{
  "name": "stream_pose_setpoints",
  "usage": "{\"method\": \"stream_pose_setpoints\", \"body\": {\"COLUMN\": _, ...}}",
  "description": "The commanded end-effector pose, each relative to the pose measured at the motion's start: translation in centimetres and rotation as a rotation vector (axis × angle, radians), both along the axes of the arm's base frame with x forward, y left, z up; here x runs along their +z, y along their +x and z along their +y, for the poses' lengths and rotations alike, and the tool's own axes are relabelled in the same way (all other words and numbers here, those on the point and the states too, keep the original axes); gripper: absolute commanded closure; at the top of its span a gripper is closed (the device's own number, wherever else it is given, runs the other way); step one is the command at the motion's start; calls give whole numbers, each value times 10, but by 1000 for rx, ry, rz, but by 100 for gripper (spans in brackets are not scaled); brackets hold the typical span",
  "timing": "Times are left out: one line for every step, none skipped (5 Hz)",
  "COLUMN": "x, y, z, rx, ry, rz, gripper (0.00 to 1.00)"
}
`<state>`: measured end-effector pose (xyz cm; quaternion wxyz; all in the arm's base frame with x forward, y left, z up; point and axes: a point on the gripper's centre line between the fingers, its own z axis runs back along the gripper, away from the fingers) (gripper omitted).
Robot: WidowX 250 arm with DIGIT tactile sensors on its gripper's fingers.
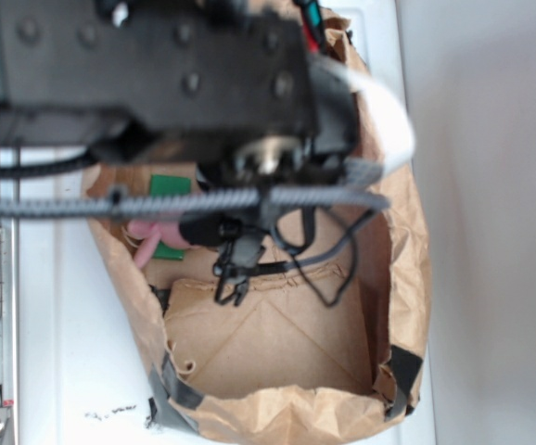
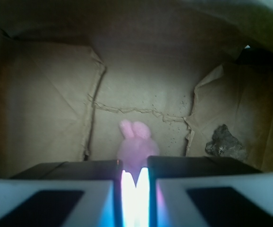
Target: Grab the pink bunny.
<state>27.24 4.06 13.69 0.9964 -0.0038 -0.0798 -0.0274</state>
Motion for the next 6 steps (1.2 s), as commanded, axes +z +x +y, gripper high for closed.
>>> {"method": "stream_pose_setpoints", "body": {"x": 26, "y": 14, "z": 9, "rx": 18, "ry": 17, "rz": -88, "gripper": 0}}
{"method": "stream_pose_setpoints", "body": {"x": 13, "y": 13, "z": 11, "rx": -5, "ry": 31, "rz": -63, "gripper": 0}}
{"method": "stream_pose_setpoints", "body": {"x": 0, "y": 14, "z": 15, "rx": -6, "ry": -7, "rz": -15, "gripper": 0}}
{"method": "stream_pose_setpoints", "body": {"x": -14, "y": 16, "z": 16, "rx": 0, "ry": -65, "rz": 22, "gripper": 0}}
{"method": "stream_pose_setpoints", "body": {"x": -20, "y": 11, "z": 16, "rx": 22, "ry": -103, "rz": -4, "gripper": 0}}
{"method": "stream_pose_setpoints", "body": {"x": -32, "y": 9, "z": 17, "rx": 41, "ry": -109, "rz": -19, "gripper": 0}}
